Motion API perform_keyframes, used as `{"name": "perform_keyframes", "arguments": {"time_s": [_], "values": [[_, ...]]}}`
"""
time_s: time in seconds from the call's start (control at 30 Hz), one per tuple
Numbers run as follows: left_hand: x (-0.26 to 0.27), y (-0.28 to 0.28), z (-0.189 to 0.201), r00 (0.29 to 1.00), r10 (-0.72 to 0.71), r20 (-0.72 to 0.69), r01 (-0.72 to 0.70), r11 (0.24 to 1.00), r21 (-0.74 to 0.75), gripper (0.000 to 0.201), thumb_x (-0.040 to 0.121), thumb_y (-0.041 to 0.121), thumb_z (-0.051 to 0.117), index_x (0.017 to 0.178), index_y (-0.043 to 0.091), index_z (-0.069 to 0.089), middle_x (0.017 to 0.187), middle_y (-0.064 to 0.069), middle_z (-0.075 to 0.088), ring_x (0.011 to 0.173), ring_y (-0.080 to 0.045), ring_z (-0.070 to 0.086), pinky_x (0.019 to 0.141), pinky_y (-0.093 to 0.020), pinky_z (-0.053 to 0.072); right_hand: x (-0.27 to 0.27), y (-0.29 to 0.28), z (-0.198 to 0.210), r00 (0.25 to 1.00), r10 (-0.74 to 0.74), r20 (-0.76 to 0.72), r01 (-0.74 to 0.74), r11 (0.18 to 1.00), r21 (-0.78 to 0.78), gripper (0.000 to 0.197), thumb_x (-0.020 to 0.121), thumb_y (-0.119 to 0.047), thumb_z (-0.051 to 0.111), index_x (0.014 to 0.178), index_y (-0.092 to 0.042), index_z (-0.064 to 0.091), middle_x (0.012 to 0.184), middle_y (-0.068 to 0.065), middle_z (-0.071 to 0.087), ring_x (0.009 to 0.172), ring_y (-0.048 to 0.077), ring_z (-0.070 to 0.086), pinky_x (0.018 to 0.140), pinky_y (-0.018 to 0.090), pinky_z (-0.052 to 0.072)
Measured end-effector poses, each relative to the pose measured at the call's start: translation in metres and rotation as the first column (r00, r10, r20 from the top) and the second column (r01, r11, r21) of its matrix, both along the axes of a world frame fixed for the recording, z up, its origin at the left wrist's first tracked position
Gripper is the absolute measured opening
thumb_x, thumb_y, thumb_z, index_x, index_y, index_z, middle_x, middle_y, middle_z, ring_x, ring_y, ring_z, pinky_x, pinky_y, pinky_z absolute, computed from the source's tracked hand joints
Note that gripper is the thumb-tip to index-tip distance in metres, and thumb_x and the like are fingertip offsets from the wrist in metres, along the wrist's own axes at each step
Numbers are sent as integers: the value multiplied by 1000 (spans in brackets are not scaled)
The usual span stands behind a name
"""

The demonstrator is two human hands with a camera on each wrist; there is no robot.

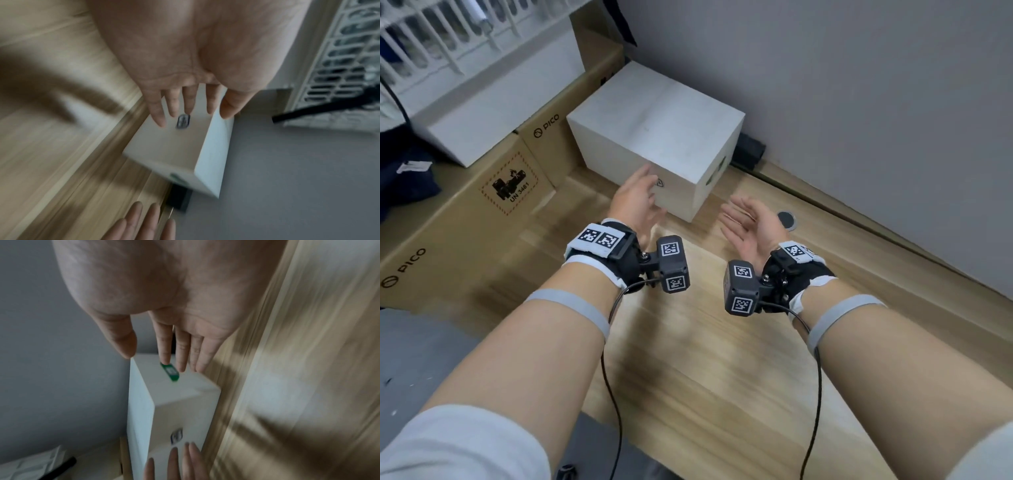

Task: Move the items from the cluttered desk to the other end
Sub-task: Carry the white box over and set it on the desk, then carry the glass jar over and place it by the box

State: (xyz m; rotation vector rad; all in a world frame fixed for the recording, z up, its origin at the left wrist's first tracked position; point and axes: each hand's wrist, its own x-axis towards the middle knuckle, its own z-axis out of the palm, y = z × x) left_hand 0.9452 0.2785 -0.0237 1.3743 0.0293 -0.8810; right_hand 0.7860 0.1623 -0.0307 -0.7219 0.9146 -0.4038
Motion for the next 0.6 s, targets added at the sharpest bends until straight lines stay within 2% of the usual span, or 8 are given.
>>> {"name": "perform_keyframes", "arguments": {"time_s": [0.1,0.17,0.23,0.4,0.53,0.6], "values": [[-48,-13,11,996,-62,63,60,998,30,27,99,18,52,118,35,62,146,3,51,131,-16,49,103,-35,48,-63,-7,10,999,-39,-31,38,999,-26,36,98,-24,51,129,-7,59,131,16,63,123,29,58,109,41,44],[-92,-26,21,988,-132,82,130,991,22,24,98,20,54,115,34,63,143,1,53,129,-16,50,103,-37,47,-117,-12,20,997,-75,-31,73,996,-41,36,98,-26,52,128,-8,59,128,15,65,121,29,60,106,40,47],[-151,-43,36,968,-220,119,221,975,-3,25,99,19,51,117,29,64,139,-2,57,128,-18,53,96,-36,47,-182,-18,31,993,-118,-20,116,991,-68,36,99,-27,50,128,-9,59,127,14,65,121,29,60,105,41,47],[-341,-82,70,892,-424,154,435,900,-39,24,100,20,48,114,23,67,117,-3,70,115,-20,65,88,-34,50,-375,-29,65,953,-301,28,301,939,-164,35,99,-22,49,128,-6,59,123,11,69,116,26,64,103,40,49],[-497,-108,96,823,-555,120,566,819,-94,24,101,19,49,117,16,67,118,-7,71,103,-20,68,80,-33,54,-539,-34,95,896,-445,13,436,873,-219,33,98,-23,48,124,-8,62,120,9,71,114,26,66,103,41,49],[-565,-120,112,768,-630,118,641,760,-108,26,101,19,49,120,15,66,119,-7,71,104,-20,69,79,-33,55,-612,-34,113,858,-514,7,500,831,-242,33,98,-22,47,124,-9,62,119,9,71,114,26,66,102,41,50]]}}
